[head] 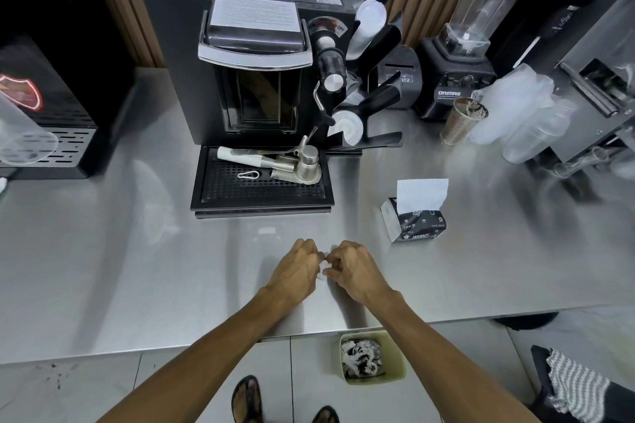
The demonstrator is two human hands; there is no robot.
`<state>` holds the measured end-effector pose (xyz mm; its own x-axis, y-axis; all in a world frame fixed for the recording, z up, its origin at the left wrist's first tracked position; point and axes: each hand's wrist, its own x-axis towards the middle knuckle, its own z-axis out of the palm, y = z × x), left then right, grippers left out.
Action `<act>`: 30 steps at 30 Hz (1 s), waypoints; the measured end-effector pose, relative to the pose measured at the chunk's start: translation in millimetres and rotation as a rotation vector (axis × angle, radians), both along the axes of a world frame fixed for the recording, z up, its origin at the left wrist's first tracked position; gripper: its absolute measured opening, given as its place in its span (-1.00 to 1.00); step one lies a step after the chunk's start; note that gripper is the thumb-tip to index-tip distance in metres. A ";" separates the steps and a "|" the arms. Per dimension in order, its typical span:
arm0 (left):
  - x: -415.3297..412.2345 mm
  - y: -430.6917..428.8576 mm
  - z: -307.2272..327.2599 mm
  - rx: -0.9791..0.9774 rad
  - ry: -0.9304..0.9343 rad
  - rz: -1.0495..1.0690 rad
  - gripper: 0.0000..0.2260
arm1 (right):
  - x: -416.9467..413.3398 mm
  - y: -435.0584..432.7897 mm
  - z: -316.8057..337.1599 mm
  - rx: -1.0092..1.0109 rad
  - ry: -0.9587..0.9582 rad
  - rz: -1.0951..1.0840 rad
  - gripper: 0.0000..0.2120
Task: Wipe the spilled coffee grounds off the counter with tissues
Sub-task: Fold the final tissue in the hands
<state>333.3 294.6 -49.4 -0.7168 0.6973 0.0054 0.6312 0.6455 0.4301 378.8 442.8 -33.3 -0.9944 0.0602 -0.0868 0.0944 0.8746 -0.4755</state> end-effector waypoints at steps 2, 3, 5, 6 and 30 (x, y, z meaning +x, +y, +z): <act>-1.4 -1.5 3.0 -0.012 0.038 -0.028 -0.75 | -0.4 0.3 -0.9 0.010 0.010 0.005 -0.91; -1.7 -1.7 6.0 -0.023 0.081 -0.055 -0.78 | -0.2 0.3 -2.1 0.015 0.013 0.006 -0.92; -4.4 -0.1 6.7 -0.052 0.173 -0.110 -0.88 | 0.1 -0.2 -4.1 0.032 0.013 0.008 -0.92; -5.6 0.3 5.3 -0.093 0.219 -0.142 -0.88 | 0.6 -0.9 -5.4 0.043 0.017 0.008 -0.91; -8.4 1.5 -6.3 0.047 -0.013 0.036 -0.79 | 4.9 -7.2 -10.1 0.014 0.117 -0.037 -0.91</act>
<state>324.9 296.1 -55.7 -0.7414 0.6704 0.0282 0.6021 0.6462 0.4689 383.8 435.6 -43.4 -0.9947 0.0979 0.0311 0.0716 0.8780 -0.4733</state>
